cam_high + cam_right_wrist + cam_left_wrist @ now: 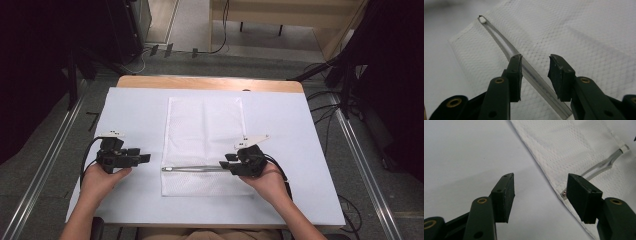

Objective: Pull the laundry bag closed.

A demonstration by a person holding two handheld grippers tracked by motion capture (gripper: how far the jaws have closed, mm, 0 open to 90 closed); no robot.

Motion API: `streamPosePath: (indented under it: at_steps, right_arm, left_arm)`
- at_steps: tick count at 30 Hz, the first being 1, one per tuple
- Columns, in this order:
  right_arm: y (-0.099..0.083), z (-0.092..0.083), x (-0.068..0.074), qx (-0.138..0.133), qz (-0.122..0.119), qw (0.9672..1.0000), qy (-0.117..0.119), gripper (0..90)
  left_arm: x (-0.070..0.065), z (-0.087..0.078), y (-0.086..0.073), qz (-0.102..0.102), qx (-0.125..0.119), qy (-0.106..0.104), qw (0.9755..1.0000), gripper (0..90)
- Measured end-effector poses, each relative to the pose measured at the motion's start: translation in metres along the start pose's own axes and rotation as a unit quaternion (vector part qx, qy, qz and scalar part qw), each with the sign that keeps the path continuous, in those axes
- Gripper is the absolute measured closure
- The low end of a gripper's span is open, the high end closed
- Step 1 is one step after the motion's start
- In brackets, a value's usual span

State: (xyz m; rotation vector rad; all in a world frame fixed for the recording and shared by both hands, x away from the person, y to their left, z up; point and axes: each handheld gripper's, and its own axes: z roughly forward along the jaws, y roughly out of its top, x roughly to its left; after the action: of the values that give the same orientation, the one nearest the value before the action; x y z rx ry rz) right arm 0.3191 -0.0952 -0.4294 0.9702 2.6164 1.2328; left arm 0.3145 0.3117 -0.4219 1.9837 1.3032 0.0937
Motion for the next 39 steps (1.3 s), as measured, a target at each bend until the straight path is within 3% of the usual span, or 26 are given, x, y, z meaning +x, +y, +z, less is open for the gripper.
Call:
streamPosePath:
  at_steps: [14, 26, 39]
  right_arm:
    - [0.009, 0.014, 0.018, 0.004, -0.007, 0.9997, 0.024, 70.0]
    - [0.025, 0.036, 0.036, 0.008, -0.017, 0.9988, 0.044, 71.1]
    - [0.036, 0.052, 0.044, 0.016, -0.029, 0.9979, 0.056, 72.8]
  left_arm:
    - [0.001, -0.001, 0.0, 0.0, 0.0, 0.002, 1.0, 40.2]
    - [0.002, -0.002, 0.0, -0.002, -0.001, 0.002, 1.0, 40.2]
    - [0.003, 0.0, 0.0, -0.002, -0.001, 0.004, 1.0, 40.3]
